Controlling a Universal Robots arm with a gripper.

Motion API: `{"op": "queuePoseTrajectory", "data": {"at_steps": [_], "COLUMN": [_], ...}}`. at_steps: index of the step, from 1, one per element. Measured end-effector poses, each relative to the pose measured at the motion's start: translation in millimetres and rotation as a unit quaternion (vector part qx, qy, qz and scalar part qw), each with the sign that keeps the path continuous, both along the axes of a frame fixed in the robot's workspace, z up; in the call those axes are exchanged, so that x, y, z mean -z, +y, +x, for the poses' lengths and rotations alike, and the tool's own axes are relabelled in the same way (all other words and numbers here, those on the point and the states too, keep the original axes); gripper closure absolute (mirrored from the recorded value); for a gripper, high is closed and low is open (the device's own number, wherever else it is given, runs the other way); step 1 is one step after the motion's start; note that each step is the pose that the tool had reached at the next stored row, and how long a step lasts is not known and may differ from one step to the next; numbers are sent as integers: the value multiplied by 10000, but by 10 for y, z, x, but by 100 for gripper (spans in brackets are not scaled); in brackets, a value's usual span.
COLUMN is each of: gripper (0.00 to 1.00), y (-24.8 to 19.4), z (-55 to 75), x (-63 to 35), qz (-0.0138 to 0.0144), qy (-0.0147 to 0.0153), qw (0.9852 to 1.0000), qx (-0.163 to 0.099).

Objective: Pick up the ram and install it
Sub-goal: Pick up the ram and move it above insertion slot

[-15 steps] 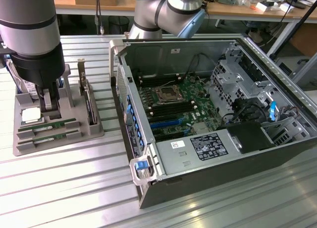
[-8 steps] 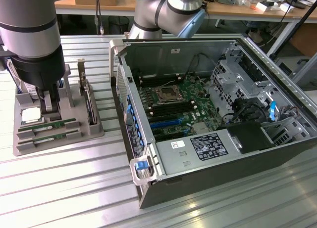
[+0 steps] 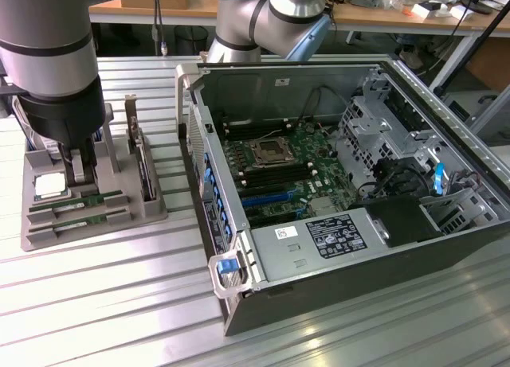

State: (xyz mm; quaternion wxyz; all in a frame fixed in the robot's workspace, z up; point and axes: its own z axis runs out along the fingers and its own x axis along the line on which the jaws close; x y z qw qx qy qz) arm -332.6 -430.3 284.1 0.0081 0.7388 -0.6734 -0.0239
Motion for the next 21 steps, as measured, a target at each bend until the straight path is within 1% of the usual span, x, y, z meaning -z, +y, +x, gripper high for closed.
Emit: {"op": "queuePoseTrajectory", "data": {"at_steps": [12,21], "gripper": [70,70], "y": [-25,-53], "z": [0,0], "x": [32,71], "qz": [0,0], "qy": [0,0], "qw": [10000,10000], "qx": [-1,-2]}}
